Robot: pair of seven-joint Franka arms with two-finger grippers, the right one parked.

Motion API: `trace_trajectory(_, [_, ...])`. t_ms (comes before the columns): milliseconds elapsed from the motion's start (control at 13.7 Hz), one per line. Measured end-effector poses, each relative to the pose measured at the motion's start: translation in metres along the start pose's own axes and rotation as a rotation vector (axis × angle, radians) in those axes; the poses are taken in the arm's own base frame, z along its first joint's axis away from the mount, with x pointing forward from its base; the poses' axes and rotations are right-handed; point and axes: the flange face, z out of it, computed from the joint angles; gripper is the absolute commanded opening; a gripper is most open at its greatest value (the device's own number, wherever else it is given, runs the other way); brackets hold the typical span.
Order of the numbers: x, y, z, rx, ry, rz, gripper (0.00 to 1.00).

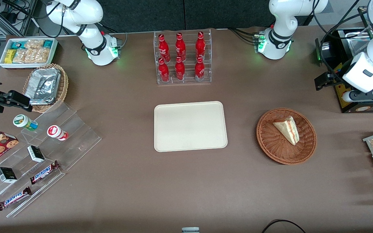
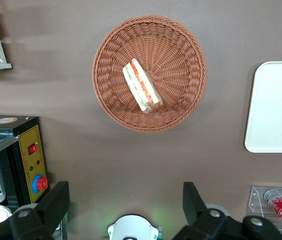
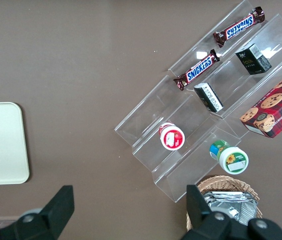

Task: Place sandwich from basket to tray
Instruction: 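Move the left gripper over the sandwich in the wicker basket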

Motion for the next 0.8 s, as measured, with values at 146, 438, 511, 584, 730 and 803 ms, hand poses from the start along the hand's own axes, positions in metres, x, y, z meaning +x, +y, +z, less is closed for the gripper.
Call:
trace_trajectory(146, [-0.001,0.001,-0.001,0.000,0.001,0.003,1.00])
trace_trajectory(438, [0.008,0.004,0.032,0.003,-0.011,0.007,1.00])
trace_trajectory(511, [0.012,0.004,0.052,0.004,-0.020,0.008,1.00])
trace_trajectory(584, [0.017,0.005,0.073,0.005,-0.024,0.009,1.00])
trace_trajectory(730, [0.024,0.008,0.117,0.002,-0.012,0.012,1.00])
trace_trajectory(803, [0.026,0.009,0.138,0.000,-0.002,0.012,1.00])
